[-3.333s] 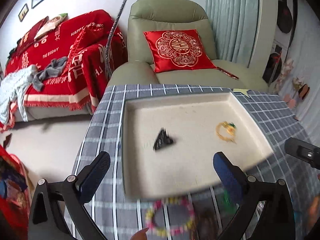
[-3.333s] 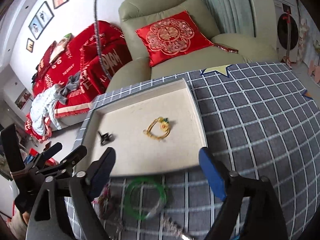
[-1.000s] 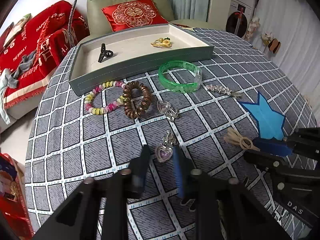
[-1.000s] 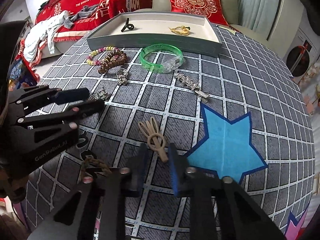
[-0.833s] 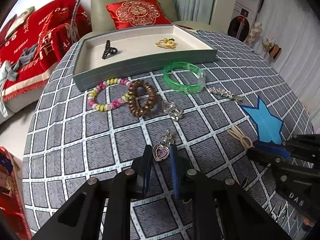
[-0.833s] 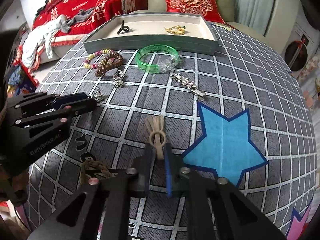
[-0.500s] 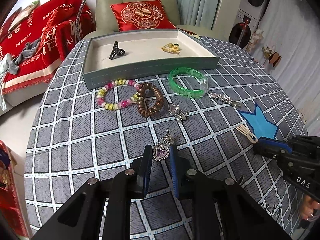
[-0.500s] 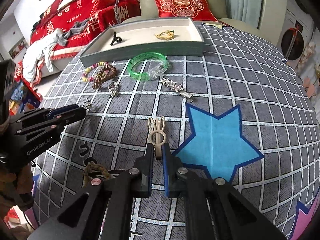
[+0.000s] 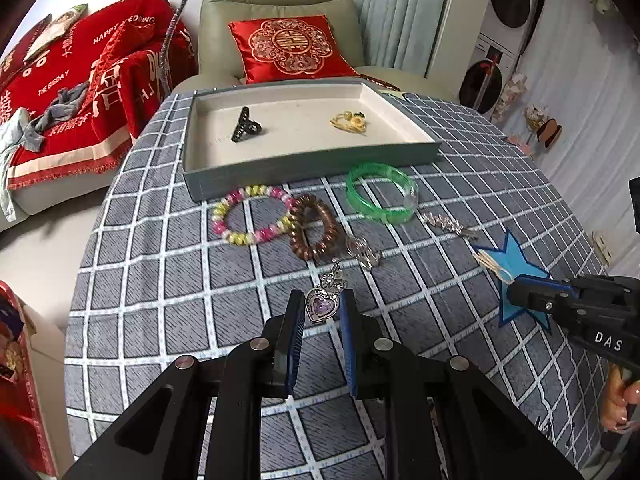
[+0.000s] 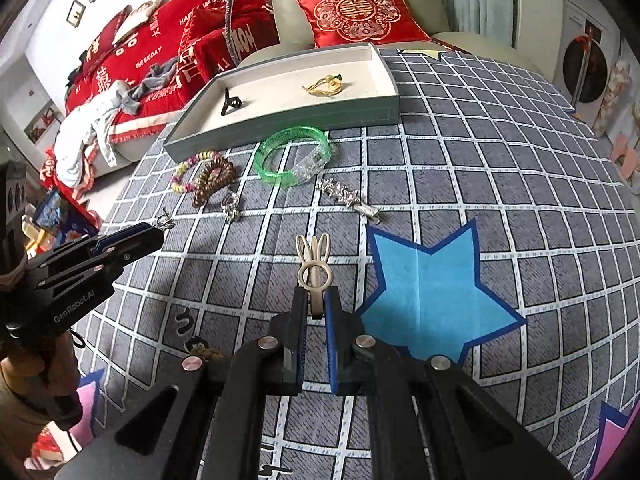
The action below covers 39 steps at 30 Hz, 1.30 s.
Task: Organize jewelry
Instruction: 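Place the pendant beside the claw clip and the bunny clip on the bracelet, opening both tools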
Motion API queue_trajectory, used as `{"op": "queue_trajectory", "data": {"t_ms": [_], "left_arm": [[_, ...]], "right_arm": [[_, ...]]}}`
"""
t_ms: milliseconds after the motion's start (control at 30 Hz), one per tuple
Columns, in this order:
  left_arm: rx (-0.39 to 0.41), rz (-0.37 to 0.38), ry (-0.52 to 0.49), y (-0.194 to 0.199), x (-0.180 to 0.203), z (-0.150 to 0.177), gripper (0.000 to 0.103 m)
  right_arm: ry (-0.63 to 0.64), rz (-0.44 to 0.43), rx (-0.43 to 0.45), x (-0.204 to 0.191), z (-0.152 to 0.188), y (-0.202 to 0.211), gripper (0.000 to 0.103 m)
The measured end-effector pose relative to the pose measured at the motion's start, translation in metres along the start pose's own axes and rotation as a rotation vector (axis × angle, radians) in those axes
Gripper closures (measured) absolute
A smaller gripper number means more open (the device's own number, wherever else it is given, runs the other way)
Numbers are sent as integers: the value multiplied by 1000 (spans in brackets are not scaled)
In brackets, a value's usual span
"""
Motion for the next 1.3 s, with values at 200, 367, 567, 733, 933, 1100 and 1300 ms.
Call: {"op": "queue_trajectory", "data": {"t_ms": [200, 367, 567, 733, 933, 1100, 1300], "left_arm": [[26, 4, 28, 5, -12, -20, 70], [52, -8, 30, 3, -22, -49, 71], [58, -19, 22, -12, -28, -85, 71], [33, -25, 13, -37, -31, -110, 71], [-23, -23, 49, -75, -45, -132, 71], [-80, -34, 60, -106, -46, -141, 71], [-140, -58, 51, -137, -43, -147, 71]], "right_arm": [[-15, -4, 25, 9, -19, 5, 94], [-26, -21, 56, 17, -50, 12, 94], [-21, -37, 88, 21, -103, 11, 94], [-30, -55, 82, 24, -142, -7, 94], [-50, -67, 43, 29, -172, -43, 94], [-57, -63, -2, 32, -188, -80, 94], [-70, -44, -42, 38, -196, -116, 94]]}}
Point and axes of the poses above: each gripper's, at about its wrist camera, not at the fingertips, and y roughly against the way its jaws point, x to its right, z to its underside, the point moved 3 cm from there along -y, roughly the way its jaws point, and after that the axes turned 5 degrees about y, right-handed, at the moved point
